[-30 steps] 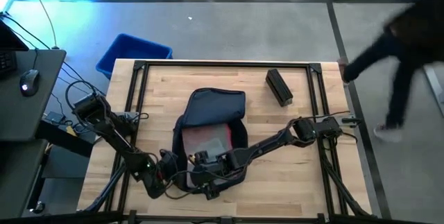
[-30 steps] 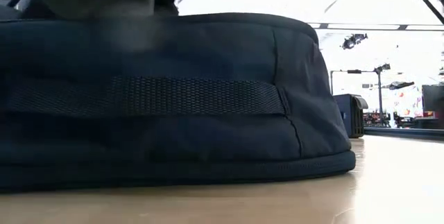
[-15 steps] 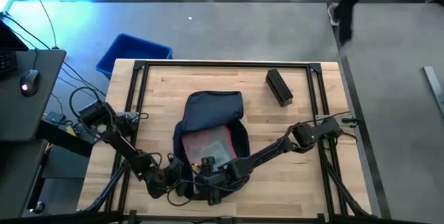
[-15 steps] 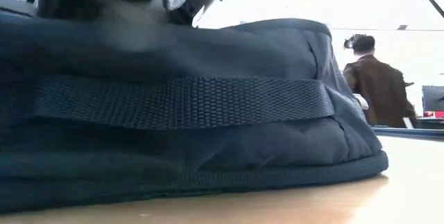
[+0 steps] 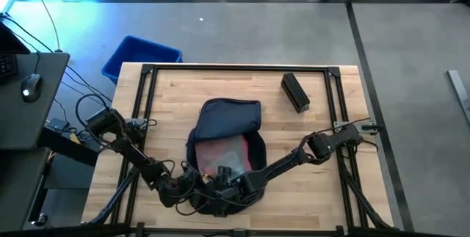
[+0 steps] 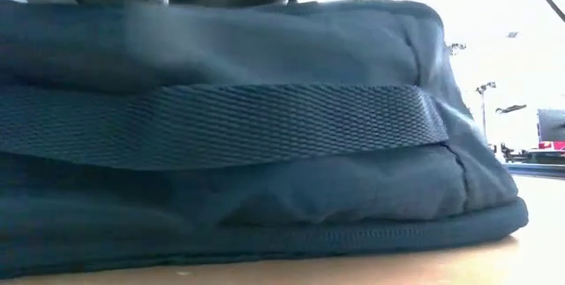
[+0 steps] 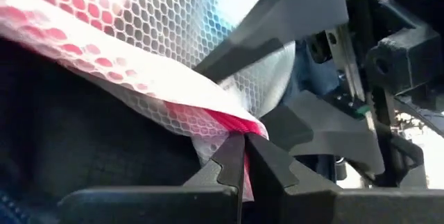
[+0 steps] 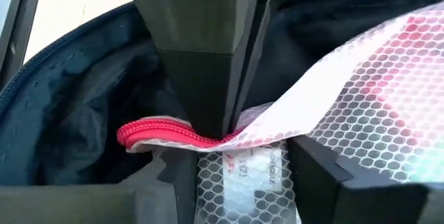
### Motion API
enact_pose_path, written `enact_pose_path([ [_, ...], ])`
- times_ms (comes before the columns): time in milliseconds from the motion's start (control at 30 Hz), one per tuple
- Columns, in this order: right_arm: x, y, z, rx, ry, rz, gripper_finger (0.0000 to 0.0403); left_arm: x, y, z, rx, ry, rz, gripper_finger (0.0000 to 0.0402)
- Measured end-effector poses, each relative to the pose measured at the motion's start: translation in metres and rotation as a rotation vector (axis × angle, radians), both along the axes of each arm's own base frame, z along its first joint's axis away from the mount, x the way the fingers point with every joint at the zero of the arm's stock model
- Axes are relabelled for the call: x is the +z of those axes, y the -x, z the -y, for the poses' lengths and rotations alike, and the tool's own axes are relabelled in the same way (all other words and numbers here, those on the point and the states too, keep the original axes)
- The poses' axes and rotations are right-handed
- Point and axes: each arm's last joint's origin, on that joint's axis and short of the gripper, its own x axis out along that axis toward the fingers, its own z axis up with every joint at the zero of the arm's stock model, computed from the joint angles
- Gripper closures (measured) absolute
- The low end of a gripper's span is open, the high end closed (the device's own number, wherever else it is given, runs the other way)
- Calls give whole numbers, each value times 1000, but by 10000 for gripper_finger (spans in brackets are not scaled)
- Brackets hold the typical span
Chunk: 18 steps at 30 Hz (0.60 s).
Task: Unpack backpack
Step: Remove the transparent pink zip bag from the blue backpack
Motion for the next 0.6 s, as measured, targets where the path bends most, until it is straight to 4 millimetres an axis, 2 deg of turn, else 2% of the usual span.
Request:
enact_pose_path([
  [267,8,3,4,-11,10,-20,254,20,9,-2,-51,-32,-30,402],
  [433,22,10,8,2,46,-57,254,22,21,-10,-42,-90,-130,402],
  [600,41,12,16,3,59,-55,254,14,23,-10,-28,-132,-161,402],
])
